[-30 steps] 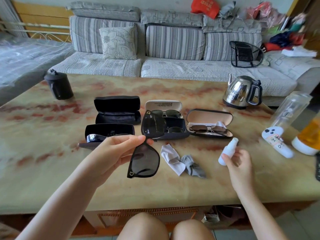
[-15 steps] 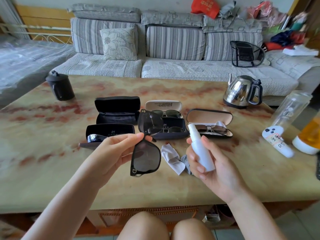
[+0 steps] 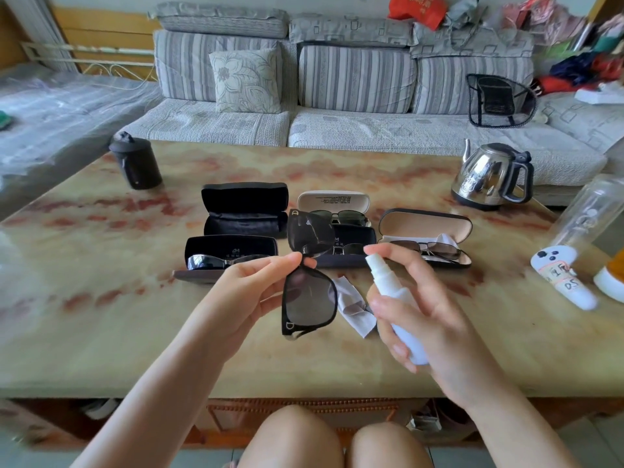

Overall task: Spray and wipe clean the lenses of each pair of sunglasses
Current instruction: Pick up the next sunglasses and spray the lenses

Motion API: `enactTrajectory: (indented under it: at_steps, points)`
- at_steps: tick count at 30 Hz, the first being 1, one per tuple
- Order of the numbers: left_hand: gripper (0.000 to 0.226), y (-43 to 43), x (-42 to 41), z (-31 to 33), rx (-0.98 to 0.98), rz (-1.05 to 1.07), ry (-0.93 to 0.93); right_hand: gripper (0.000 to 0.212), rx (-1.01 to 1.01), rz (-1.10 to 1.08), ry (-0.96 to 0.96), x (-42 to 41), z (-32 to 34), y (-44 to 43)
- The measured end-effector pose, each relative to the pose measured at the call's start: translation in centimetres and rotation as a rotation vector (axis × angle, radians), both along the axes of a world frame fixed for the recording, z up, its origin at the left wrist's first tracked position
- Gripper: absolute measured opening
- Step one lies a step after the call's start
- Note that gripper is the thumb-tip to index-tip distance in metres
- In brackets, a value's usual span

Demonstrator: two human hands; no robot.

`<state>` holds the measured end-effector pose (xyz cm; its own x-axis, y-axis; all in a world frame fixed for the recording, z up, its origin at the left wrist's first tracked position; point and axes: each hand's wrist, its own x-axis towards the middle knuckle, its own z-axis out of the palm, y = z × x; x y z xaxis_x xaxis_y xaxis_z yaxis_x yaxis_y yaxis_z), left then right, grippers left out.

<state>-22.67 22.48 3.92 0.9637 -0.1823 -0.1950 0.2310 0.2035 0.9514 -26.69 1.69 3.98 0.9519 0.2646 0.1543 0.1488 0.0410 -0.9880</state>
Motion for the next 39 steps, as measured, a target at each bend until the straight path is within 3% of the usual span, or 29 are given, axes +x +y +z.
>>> enactTrajectory:
  at_steps: [4,9,19,27,39]
  points:
    - [0.029,-0.2,0.0,0.1,0.012,0.003,-0.004,0.048,-0.626,-0.166,-0.54,-0.6,0.0,1.1]
    - [0.025,-0.6,-0.1,-0.1,-0.008,0.008,0.016,0.053,-0.909,-0.251,-0.684,-0.1,-0.5,1.9]
    - [0.033,-0.7,-0.2,-0.6,-0.007,-0.01,0.029,0.049,-0.804,-0.255,-0.588,0.5,-0.3,2.7]
    - [0.043,-0.7,-0.3,-0.7,-0.016,-0.006,0.038,0.049,-0.883,-0.217,-0.598,0.9,0.7,2.9]
    - [0.03,-0.5,-0.2,-0.5,-0.021,0.018,0.046,0.054,-0.802,-0.23,-0.59,-1.1,-1.1,1.2]
